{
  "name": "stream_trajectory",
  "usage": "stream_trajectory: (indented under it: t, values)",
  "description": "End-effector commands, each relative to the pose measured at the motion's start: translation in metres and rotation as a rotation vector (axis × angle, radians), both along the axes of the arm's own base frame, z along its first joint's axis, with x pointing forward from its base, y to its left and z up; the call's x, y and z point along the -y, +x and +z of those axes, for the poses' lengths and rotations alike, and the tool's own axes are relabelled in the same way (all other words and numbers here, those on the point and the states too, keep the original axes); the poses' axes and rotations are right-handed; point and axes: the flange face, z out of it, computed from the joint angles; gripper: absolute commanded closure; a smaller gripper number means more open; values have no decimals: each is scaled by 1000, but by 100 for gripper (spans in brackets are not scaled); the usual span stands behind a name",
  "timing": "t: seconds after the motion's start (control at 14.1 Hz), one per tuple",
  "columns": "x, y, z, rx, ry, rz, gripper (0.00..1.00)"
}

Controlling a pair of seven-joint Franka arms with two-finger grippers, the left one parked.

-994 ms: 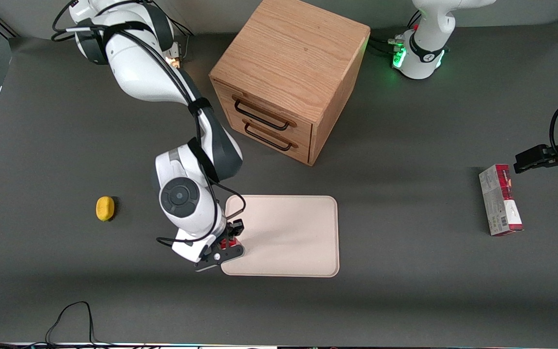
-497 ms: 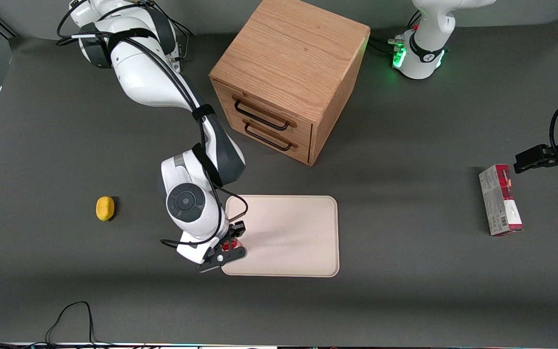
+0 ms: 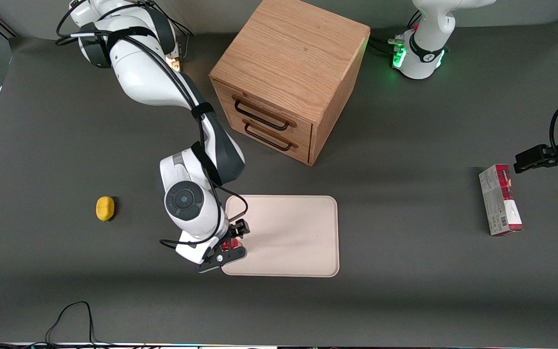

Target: Place coke bottle on tray

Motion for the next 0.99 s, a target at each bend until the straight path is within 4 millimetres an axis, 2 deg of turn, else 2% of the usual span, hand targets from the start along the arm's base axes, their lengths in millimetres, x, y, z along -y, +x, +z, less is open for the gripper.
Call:
stream_trajectory:
  t: [0.0, 0.21, 0.35, 0.57, 0.92]
  values:
    - [7, -15, 83, 4, 26, 1, 0]
    - [29, -39, 159, -33, 32, -11, 0]
    - [63, -56, 196, -84, 4, -37, 0]
    - [137, -82, 230, -119, 30, -100, 0]
    - [236, -119, 261, -122, 16, -194, 0]
